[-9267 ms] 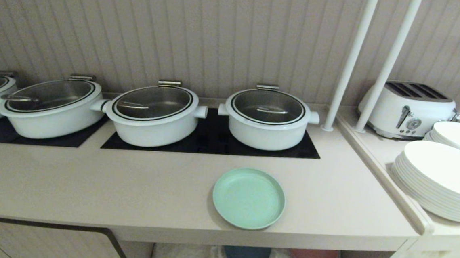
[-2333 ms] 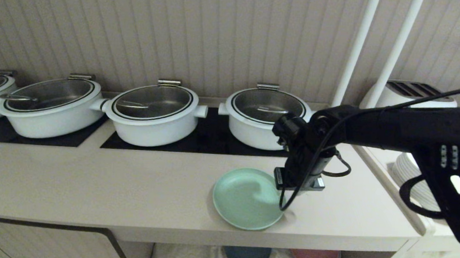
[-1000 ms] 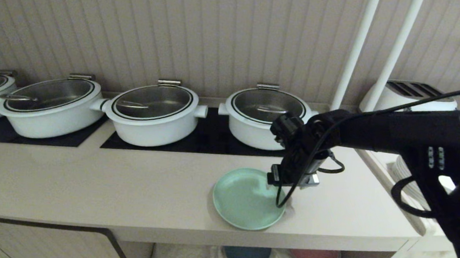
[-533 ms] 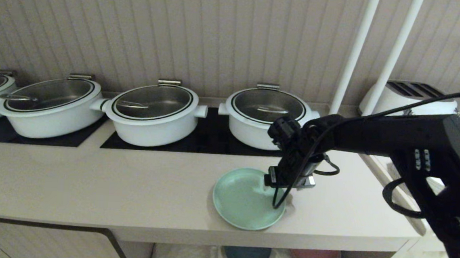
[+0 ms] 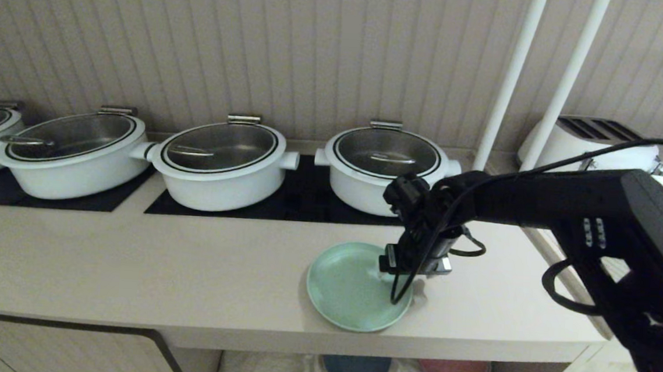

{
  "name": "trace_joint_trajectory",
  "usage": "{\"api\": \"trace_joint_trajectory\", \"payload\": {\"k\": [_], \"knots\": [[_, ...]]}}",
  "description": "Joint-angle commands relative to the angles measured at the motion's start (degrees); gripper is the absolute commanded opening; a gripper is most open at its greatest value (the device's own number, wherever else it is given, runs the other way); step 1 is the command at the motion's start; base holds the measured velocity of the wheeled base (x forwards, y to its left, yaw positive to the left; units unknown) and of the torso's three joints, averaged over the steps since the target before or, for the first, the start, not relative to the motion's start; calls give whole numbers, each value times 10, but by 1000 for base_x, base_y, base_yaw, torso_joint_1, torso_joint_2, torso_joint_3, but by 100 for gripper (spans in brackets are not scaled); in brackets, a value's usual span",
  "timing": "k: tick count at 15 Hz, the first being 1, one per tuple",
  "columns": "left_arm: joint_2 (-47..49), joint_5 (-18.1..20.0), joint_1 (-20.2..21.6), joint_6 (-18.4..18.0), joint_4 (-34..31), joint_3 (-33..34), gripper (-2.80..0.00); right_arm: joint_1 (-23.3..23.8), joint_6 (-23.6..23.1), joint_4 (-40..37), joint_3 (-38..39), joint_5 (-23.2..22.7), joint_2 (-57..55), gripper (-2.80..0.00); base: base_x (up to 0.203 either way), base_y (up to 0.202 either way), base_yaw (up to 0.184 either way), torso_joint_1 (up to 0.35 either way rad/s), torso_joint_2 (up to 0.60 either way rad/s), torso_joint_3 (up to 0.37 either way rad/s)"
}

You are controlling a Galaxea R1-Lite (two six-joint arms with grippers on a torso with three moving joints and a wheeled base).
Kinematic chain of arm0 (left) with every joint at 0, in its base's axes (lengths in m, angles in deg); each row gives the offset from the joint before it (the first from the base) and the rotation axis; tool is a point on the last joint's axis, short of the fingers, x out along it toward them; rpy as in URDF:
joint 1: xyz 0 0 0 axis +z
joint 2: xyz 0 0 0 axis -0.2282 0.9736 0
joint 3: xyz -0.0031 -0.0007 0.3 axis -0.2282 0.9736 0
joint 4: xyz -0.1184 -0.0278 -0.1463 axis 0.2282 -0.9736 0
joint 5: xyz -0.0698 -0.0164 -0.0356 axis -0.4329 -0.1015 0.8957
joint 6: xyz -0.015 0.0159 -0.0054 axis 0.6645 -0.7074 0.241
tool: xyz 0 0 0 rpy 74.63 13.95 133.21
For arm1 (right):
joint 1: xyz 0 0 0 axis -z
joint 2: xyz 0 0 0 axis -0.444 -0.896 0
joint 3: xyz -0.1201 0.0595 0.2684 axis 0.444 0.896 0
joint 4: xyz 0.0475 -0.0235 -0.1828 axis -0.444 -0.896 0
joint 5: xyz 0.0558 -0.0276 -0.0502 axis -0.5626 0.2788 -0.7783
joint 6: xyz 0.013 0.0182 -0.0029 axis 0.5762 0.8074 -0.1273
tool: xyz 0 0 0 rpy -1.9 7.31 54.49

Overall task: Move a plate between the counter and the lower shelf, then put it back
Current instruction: Pick up the plate

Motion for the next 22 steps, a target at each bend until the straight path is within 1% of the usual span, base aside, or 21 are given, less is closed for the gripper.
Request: {"api": "trace_joint_trajectory", "payload": {"k": [1,3,5,22], "knots": [[0,0,0,0,0,0,-280,-1,1,6,0,1,-3,0,0,0,0,0,0,0],[0,0,0,0,0,0,-280,-2,1,16,0,1,-3,0,0,0,0,0,0,0],[0,0,0,0,0,-1,-280,-2,-6,15,0,1,-4,0,0,0,0,0,0,0],[0,0,0,1,0,0,-280,-2,-13,16,0,1,-10,0,0,0,0,0,0,0]]}}
